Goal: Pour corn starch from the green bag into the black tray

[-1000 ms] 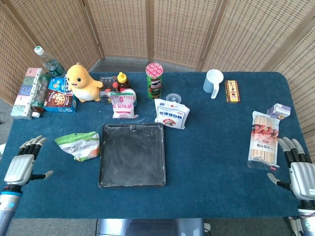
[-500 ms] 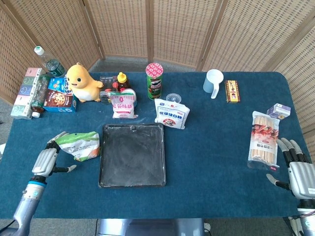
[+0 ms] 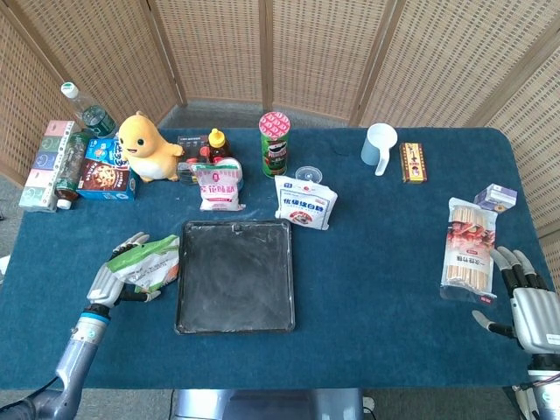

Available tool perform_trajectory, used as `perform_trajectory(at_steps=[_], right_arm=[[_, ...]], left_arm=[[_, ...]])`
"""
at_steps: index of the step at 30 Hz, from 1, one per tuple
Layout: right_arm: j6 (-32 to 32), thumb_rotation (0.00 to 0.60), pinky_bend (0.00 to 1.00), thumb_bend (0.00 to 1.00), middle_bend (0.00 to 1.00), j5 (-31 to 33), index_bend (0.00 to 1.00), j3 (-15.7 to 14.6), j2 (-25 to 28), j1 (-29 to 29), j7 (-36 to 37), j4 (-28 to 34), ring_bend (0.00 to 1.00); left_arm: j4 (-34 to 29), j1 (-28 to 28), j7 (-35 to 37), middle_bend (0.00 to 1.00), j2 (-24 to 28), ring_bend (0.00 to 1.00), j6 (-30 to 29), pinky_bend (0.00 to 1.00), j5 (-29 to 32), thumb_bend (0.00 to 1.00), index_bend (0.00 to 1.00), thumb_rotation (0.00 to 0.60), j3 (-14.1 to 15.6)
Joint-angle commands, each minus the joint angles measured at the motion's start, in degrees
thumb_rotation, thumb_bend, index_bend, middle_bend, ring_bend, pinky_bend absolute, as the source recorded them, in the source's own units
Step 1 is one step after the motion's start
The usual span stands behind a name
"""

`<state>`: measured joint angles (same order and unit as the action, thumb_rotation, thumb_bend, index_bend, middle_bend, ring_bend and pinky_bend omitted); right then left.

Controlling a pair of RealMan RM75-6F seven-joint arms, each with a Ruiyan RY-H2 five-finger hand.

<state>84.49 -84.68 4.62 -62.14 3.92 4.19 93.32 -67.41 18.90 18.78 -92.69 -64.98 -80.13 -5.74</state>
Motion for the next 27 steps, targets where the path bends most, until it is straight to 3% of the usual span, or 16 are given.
perform_trajectory(at_steps=[1,5,8,10,20,27], right_arm=[[-0.2,0.6,0.16,0.0,0.0,0.2,0.0,0.1,0.1,0.1,0.3,-0.1,0.01],[-0.5,0.6,0.16,0.0,0.0,0.4,0.0,0.1,0.1,0.1,0.8,-0.2,0.01],[-0.8,0.6,0.16,0.0,0.0,0.2,0.0,-0.1,0.1,0.2,1.1,-0.1,0.01],[-1.1,0.6,0.16,0.0,0.0,0.2,0.0,-0.2,0.2,0.3,1.2,-0.1,0.01],[-1.6,0.6,0.16,0.0,0.0,0.6,0.0,-0.2,0.4,0.4,1.6,-0.1,0.01],[-1.5,0.6,0.16,0.0,0.0,0.7,0.0,-0.2,0.5,0.3,1.6,0.0,0.01]], left_arm=[[0.9,0.2,-0.8,0.11,-0.9,0.11,-0.7,0.15,0.4,0.15,0.09,0.6,-0.5],[2.6,0.0,-2.8,0.37,-2.6,0.34,-2.6,0.39,1.1,0.28,0.33,0.6,-1.3],[3.8,-0.1,-4.4,0.5,-4.0,0.46,-4.1,0.52,1.6,0.33,0.49,0.6,-2.1],[4.4,0.1,-4.9,0.54,-4.7,0.51,-4.7,0.56,1.8,0.36,0.54,0.6,-2.5],[4.9,0.9,-5.5,0.58,-3.8,0.54,-4.9,0.58,1.9,0.43,0.59,0.6,-3.3],[4.7,1.9,0.4,0.59,1.2,0.55,-6.8,0.58,-6.3,0.43,0.61,0.6,1.1]])
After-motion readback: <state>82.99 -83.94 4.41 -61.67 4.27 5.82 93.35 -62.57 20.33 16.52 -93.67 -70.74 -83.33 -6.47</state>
